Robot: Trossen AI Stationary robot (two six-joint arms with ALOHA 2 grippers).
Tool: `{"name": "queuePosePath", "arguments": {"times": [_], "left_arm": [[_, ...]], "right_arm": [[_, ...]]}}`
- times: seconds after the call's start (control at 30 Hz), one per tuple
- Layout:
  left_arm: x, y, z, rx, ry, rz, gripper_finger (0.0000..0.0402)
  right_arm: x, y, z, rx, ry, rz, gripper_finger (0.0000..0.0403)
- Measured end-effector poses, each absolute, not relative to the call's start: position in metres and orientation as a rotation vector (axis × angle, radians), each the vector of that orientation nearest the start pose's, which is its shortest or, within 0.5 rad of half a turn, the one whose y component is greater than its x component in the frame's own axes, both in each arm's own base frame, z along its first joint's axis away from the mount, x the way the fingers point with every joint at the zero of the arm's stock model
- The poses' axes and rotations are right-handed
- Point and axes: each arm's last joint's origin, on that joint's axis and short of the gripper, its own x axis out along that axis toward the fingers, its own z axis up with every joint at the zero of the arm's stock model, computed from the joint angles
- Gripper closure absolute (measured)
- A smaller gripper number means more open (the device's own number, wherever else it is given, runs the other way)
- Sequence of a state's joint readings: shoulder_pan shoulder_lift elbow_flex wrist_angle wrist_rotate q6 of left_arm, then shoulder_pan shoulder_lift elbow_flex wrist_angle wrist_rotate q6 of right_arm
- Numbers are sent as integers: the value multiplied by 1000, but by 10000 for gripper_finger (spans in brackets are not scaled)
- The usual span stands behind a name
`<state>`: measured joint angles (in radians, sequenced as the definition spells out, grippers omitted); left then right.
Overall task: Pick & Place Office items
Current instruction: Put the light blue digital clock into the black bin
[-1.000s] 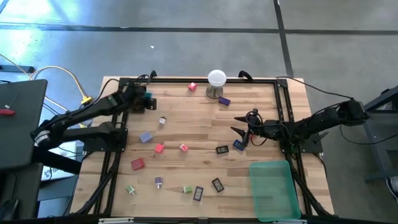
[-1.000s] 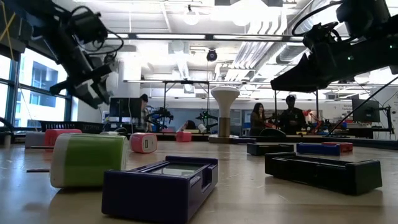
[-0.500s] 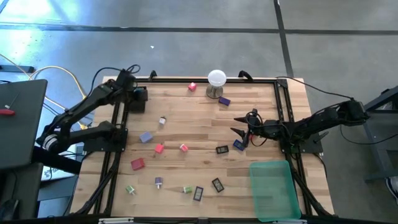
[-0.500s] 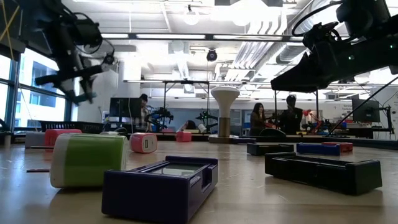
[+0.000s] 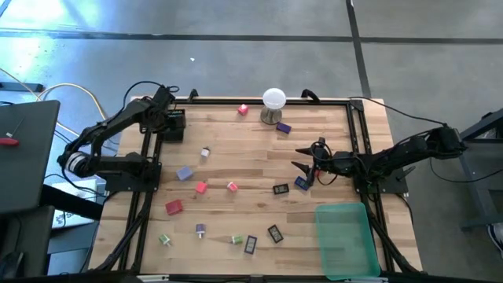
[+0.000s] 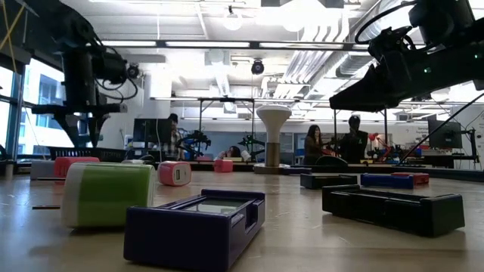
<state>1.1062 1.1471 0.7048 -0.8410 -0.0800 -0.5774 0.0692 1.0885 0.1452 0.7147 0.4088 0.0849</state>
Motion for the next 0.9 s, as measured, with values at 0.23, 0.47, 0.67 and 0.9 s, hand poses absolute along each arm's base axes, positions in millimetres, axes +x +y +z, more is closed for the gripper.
{"name": "queuePosePath", "arguments": {"times": [0.23,0.47,0.67,0.9], "left_arm": [[84,173,192,-1108,935,1350,235],[84,174,192,-1108,930,1351,237],[84,174,192,-1109,929,1352,236],[84,174,192,-1123,918,1363,236]], "right_arm": [[182,1,153,27,209,-347,176],[182,1,153,26,210,-346,176],[182,1,153,26,210,-346,176],[182,1,153,26,210,-346,176]]}}
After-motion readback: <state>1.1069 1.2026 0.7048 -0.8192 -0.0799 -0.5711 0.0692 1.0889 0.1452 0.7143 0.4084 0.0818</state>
